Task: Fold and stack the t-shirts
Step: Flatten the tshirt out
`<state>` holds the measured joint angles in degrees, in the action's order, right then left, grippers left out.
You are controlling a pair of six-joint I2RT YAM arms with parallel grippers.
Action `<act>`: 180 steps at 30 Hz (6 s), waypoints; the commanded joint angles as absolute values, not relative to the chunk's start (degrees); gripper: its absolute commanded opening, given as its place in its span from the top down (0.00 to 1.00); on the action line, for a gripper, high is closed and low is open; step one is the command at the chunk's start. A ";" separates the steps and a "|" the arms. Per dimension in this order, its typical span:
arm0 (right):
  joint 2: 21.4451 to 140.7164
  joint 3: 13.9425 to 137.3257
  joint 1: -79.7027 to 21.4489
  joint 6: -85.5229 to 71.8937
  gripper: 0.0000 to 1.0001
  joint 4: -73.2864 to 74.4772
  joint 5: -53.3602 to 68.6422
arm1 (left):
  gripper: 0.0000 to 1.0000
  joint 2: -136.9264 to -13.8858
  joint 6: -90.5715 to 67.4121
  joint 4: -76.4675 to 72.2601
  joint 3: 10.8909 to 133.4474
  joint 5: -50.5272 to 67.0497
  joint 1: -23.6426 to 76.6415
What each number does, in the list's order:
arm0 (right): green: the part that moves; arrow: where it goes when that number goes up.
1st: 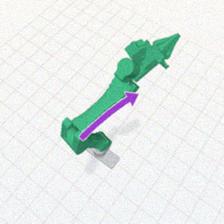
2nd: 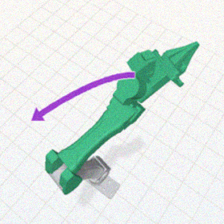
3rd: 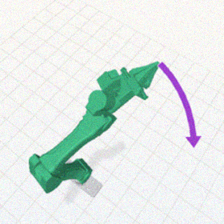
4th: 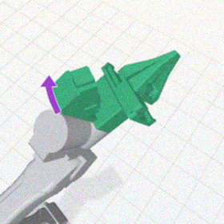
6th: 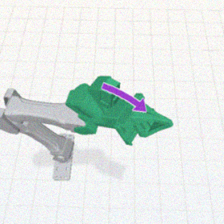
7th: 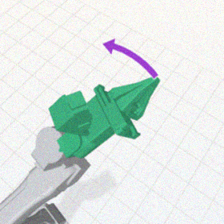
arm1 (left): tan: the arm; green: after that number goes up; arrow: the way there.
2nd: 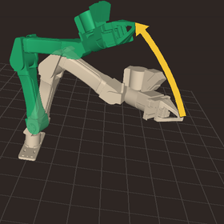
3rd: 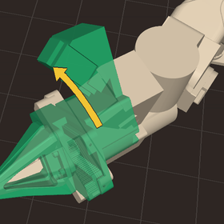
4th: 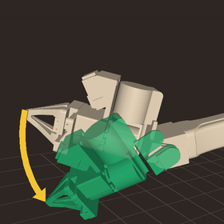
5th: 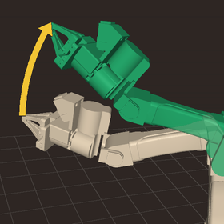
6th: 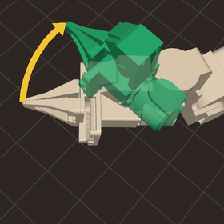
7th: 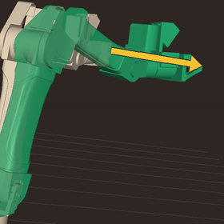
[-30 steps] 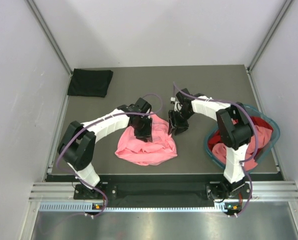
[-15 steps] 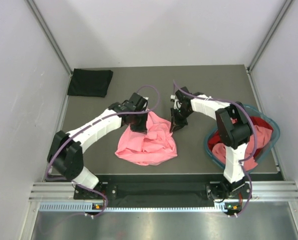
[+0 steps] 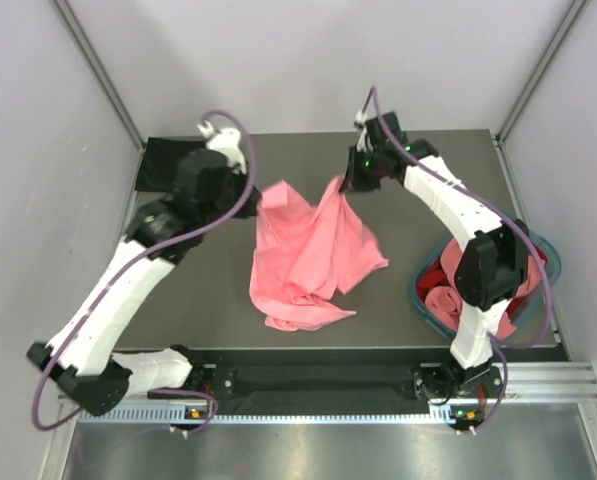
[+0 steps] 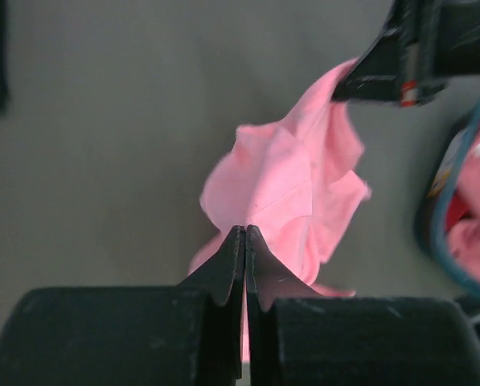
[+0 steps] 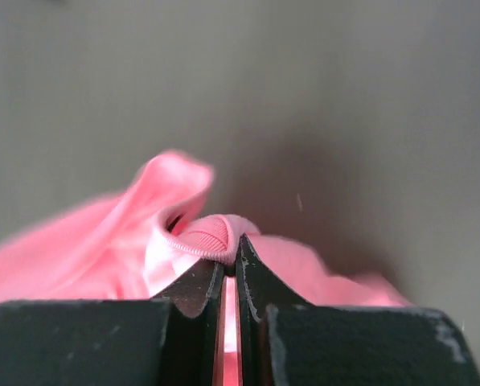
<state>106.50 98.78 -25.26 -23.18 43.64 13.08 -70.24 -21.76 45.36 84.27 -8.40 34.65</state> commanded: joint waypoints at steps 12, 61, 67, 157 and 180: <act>118.83 132.36 -20.92 -60.72 1.00 -7.25 25.67 | 1.00 -60.47 -9.50 29.10 112.05 -20.13 34.54; 91.76 65.42 -19.42 -18.01 0.84 37.27 17.58 | 0.52 -52.05 -39.81 42.62 55.03 7.12 14.71; 91.14 60.83 -22.75 -17.58 0.84 38.75 13.29 | 0.54 -52.47 -40.87 46.14 52.47 8.69 11.69; 83.49 54.84 -20.48 -15.20 1.00 41.57 12.83 | 0.53 -69.69 -51.33 50.80 51.94 -5.36 0.44; 81.74 54.32 -20.30 -13.80 1.00 41.66 15.12 | 0.53 -42.90 -51.33 50.80 23.30 -5.36 -1.14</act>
<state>84.42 54.61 -21.08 -15.16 41.65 14.52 -44.36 -51.11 51.86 23.64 -4.25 -0.78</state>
